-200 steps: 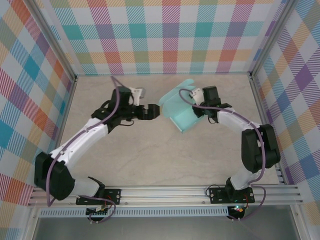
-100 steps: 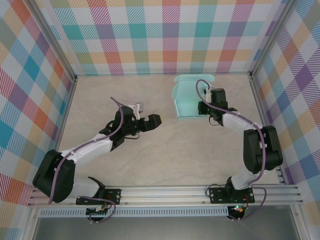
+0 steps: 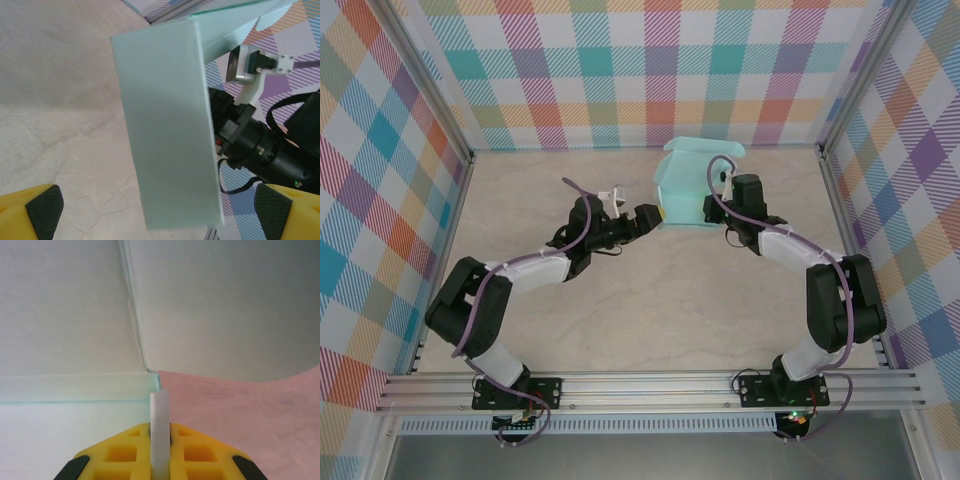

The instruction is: Fold the paper box

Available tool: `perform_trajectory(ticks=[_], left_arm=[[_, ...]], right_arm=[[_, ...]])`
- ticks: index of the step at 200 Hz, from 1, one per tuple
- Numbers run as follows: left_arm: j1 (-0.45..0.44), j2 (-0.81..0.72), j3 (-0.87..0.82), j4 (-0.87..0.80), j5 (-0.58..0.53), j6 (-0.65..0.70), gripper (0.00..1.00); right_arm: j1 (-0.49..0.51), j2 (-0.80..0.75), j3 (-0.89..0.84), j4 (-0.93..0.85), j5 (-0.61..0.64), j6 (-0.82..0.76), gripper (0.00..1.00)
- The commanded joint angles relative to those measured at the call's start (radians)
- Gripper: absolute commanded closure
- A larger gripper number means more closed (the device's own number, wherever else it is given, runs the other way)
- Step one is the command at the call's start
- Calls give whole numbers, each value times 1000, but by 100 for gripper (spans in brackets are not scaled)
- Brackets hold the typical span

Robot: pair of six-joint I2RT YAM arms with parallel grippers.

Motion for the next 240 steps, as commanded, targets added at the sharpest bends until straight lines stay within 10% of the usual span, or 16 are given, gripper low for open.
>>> perform_trajectory(ticks=[1,78,152,240], left_arm=[[-1,31,33,100,29,-39,6],[2,99,56,189,64,-83,55],[-1,31,81,-25,4,62,68],[105,-56,77,-119,71,131,70]], right_arm=[[16,-34,-8,42,-20,22,100],[22,-44,-5,28,-34,6,100],[65,-41,0,5,18,-90,74],[-204,-184,-110,25,-600,-78,37]])
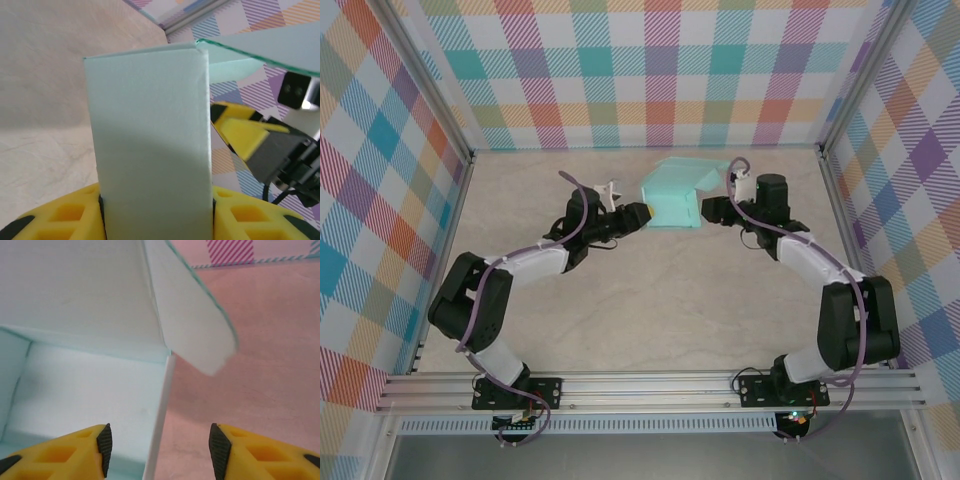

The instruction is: Fold the paper box

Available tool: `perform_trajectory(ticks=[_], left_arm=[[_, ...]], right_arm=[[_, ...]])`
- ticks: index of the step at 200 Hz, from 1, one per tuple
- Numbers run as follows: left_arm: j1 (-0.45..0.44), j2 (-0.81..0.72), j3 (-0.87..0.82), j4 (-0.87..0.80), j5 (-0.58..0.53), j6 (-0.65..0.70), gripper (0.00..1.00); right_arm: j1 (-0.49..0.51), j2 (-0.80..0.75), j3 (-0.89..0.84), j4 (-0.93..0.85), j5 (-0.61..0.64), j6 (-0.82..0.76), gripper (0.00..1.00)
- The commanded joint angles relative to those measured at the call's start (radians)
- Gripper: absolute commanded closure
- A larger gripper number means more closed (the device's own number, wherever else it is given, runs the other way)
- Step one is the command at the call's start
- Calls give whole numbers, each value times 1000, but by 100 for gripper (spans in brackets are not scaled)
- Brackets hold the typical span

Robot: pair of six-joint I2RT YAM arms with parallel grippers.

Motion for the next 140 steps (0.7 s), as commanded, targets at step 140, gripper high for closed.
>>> perform_trajectory(ticks=[140], left_arm=[[102,-65,113,39,351,-105,70]], right_arm=[[-137,218,-29,507,-828,676,31]])
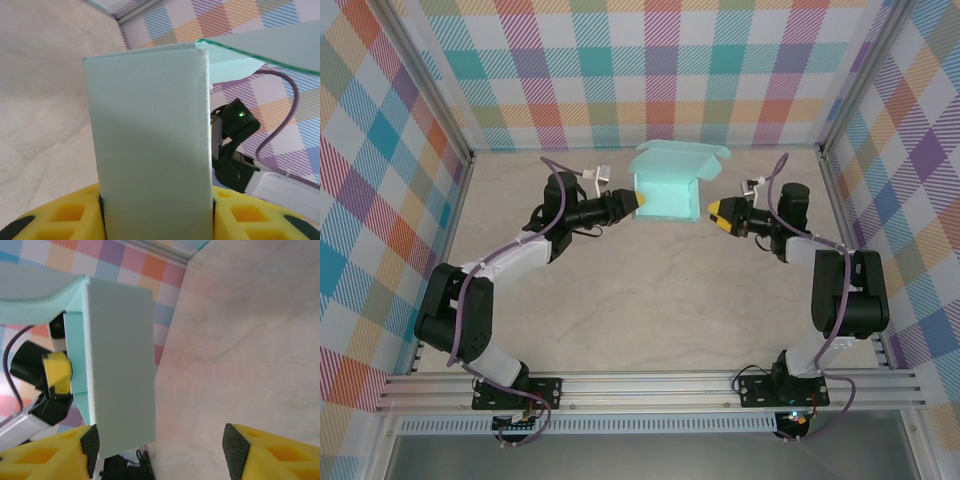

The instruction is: Fold the paper box

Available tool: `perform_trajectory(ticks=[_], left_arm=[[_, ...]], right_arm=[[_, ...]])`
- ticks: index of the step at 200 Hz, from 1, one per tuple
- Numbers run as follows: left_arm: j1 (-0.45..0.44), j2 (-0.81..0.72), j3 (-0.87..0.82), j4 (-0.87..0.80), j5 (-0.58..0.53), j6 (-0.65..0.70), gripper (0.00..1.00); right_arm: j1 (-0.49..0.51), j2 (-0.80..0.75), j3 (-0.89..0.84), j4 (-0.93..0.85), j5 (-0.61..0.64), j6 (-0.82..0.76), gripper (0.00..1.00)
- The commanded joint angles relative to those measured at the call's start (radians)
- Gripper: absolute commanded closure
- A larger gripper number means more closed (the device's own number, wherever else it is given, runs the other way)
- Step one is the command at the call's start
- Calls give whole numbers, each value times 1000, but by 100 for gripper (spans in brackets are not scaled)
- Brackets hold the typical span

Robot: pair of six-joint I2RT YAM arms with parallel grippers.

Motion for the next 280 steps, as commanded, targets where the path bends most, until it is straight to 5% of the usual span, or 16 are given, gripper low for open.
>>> perform_trajectory(ticks=[1,46,108,167,198,280], left_arm=[[8,12,41,96,79,-69,70],[9,24,43,82,99,-69,70],[10,38,44,70,95,-43,70],[37,49,45,38,123,4,71],[37,60,60,72,137,-32,71],[36,98,55,235,144,-168,72]], right_arm=[[29,17,58,36,-101,-1,30],[30,81,83,180,-152,110,30],[19,17,115,-115,-153,-89,31],[-2,-1,121,-95,-176,-61,28],[50,1,183,-300,-182,-204,26],[68,36,201,-225,-178,-144,28]])
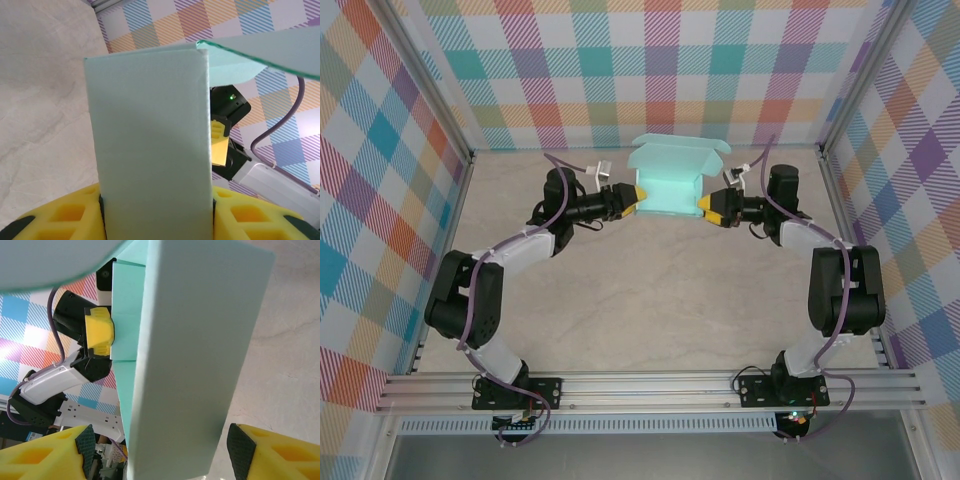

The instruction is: Fold the paper box

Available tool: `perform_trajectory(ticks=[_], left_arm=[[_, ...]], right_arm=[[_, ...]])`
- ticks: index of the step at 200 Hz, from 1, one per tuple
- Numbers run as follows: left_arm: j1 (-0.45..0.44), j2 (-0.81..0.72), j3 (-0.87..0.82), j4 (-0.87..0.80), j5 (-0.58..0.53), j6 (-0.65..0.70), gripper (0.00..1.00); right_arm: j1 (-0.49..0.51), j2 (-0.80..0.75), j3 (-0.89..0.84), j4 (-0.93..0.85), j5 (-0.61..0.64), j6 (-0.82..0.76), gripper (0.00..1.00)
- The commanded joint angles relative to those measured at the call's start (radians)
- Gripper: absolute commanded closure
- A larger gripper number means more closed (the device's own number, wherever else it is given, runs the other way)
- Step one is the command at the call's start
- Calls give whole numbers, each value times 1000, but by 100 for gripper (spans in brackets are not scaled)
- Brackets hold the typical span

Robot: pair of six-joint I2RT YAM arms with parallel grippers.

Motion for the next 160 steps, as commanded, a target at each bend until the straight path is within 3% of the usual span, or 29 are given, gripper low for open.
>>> perform_trajectory(ticks=[1,57,115,160], left_arm=[[6,6,28,88,23,-39,72],[4,14,42,116,46,-60,73],[-15,19,48,47,55,1,74],[-30,20,62,9,59,37,74]], right_arm=[[9,15,24,15,-34,-13,28],[11,9,13,56,-27,14,27],[13,9,41,44,-39,14,32],[41,30,123,-239,-51,-169,38]])
